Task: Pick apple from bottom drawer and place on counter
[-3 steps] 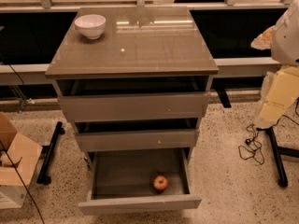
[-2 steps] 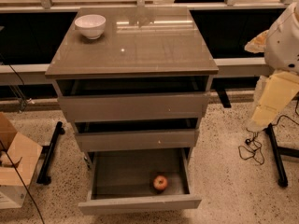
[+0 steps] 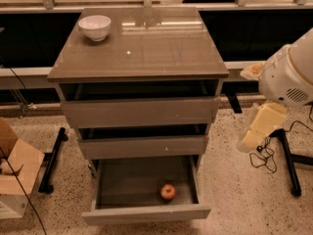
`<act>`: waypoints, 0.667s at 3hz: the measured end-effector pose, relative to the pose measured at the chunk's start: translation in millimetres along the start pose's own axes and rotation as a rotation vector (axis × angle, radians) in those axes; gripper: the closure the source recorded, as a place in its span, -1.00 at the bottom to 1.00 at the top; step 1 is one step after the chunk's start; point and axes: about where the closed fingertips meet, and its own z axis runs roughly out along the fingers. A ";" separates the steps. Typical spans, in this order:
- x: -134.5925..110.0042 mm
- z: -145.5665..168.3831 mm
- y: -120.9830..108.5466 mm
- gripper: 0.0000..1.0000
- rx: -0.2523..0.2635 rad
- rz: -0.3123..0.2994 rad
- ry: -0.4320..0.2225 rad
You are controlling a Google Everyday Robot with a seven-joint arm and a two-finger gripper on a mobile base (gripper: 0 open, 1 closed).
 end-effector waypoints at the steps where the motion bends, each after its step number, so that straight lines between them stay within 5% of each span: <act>1: 19.7 75.2 -5.5 -1.00 -0.144 0.073 -0.091; 2: 22.1 80.5 -5.5 -1.00 -0.153 0.077 -0.090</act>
Offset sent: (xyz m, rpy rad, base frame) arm 0.0187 0.0042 -0.0559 0.1091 0.0909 0.0065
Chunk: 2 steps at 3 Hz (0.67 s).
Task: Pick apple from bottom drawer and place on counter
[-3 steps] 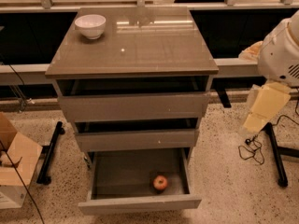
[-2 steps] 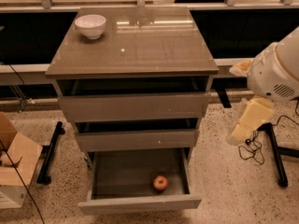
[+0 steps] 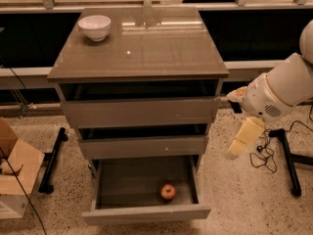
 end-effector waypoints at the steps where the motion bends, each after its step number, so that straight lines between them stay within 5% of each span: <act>1: 3.7 22.8 0.9 -1.00 0.019 0.046 -0.003; 2: 18.4 73.7 5.8 -1.00 0.014 0.114 -0.064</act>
Offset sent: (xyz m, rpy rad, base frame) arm 0.0105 0.0311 -0.1570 0.2262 0.0263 -0.1987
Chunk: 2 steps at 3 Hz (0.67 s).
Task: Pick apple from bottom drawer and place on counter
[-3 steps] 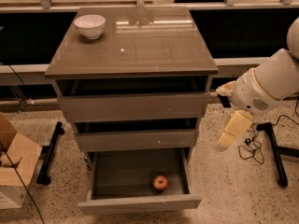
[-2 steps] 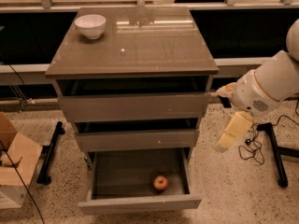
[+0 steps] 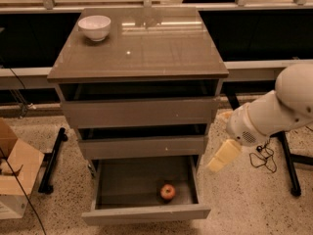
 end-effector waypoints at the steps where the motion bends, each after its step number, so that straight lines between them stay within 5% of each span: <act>1: 22.8 55.8 -0.9 -1.00 -0.017 0.055 -0.083; 2: 48.2 105.8 -4.8 -1.00 -0.056 0.115 -0.175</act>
Offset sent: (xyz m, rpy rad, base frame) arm 0.0166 0.0120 -0.2025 0.3730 0.0905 -0.1156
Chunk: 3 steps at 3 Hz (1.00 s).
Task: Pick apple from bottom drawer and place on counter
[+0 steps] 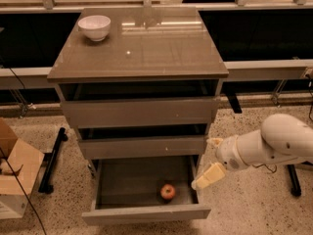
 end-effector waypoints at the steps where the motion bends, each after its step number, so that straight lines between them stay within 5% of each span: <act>1: 16.1 19.5 1.1 -1.00 -0.037 0.027 -0.005; 3: 25.3 52.8 -12.3 -1.00 0.039 0.062 0.006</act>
Offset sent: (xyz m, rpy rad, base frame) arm 0.0046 0.0009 -0.0451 -0.0737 0.0438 -0.1002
